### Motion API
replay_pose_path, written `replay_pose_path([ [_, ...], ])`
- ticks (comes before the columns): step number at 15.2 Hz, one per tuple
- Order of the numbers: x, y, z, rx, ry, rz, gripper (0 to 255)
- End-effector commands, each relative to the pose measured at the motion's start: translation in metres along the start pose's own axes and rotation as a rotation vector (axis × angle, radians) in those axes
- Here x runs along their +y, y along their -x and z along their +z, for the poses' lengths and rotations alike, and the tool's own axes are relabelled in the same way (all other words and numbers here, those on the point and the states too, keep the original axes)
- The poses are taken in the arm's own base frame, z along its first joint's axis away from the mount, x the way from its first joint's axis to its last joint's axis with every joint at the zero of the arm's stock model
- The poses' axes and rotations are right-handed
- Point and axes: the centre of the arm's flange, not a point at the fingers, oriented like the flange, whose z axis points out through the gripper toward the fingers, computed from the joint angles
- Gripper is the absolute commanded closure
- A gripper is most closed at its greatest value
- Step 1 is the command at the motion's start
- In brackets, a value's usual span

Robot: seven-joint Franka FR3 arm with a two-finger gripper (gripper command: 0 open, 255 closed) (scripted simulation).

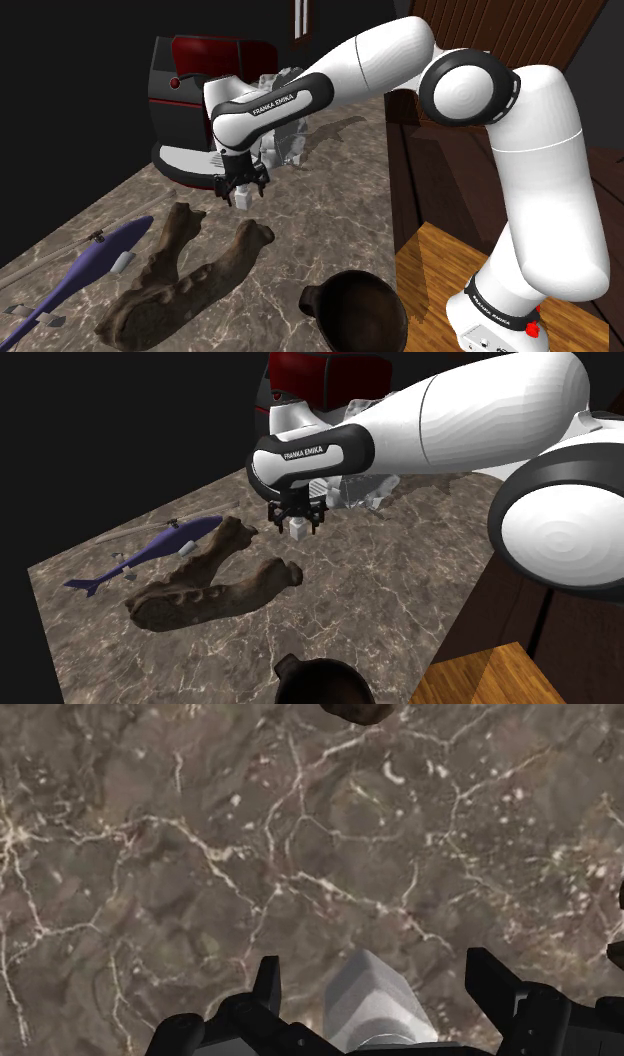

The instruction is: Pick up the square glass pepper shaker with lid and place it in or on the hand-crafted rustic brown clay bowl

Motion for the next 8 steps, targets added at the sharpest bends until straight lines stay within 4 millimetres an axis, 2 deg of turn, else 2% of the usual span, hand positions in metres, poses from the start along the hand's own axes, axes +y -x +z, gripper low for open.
replay_pose_path([
  [1, 0.0002, 0.0003, 0.0007, 0.000, 0.000, 0.000, 0],
  [5, 0.0002, 0.0002, 0.0006, 0.000, 0.000, 0.000, 0],
  [6, 0.0002, 0.0002, 0.0006, 0.000, 0.000, 0.000, 255],
  [8, 0.0002, 0.0002, 0.0006, 0.000, 0.000, 0.000, 255],
])
